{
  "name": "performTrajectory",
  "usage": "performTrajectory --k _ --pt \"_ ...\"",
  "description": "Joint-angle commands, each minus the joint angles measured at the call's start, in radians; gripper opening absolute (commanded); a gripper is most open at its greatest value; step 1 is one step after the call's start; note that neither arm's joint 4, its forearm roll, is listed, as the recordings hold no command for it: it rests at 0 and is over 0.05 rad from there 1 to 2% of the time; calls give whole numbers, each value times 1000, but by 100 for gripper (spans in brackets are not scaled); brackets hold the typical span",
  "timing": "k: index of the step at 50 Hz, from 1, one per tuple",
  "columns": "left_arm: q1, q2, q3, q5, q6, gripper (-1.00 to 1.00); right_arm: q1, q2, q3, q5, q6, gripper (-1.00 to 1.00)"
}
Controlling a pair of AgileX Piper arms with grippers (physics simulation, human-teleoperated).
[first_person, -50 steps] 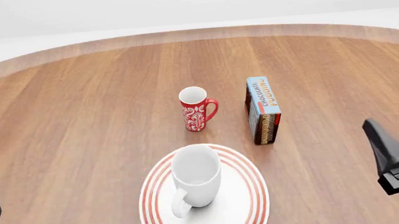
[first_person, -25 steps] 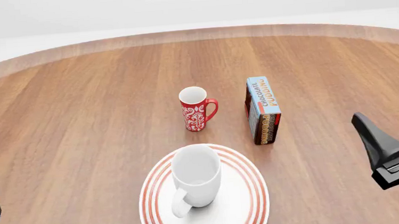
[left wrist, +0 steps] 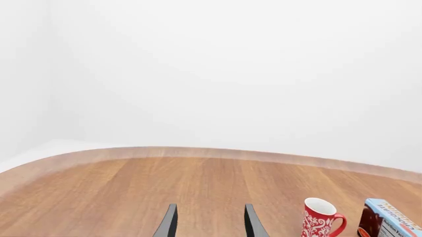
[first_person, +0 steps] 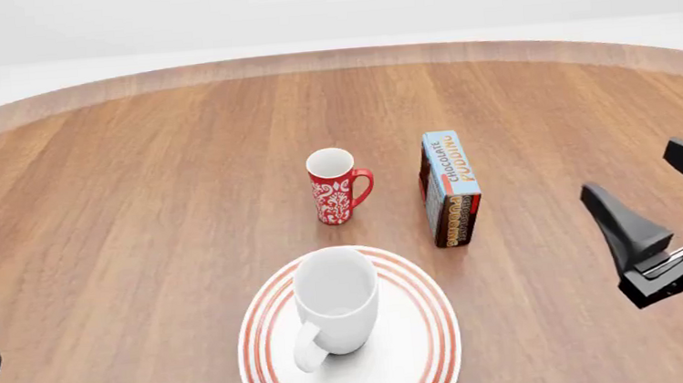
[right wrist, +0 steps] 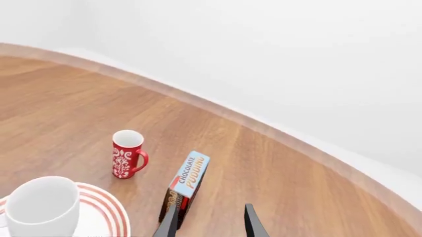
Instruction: Pick up the white mug and put it on the plate, and put the chocolate pudding to the right of the plate.
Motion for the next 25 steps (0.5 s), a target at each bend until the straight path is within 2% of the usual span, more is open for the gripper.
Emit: performTrajectory --k 1,3,25 --pt "0 0 2 -2 -1 100 17 54 -26 -9 -14 100" --pt "0 0 2 -2 -1 100 23 116 -32 -63 -19 100" --pt "-1 0 3 -5 -4 100 39 392 -112 -205 -17 100"
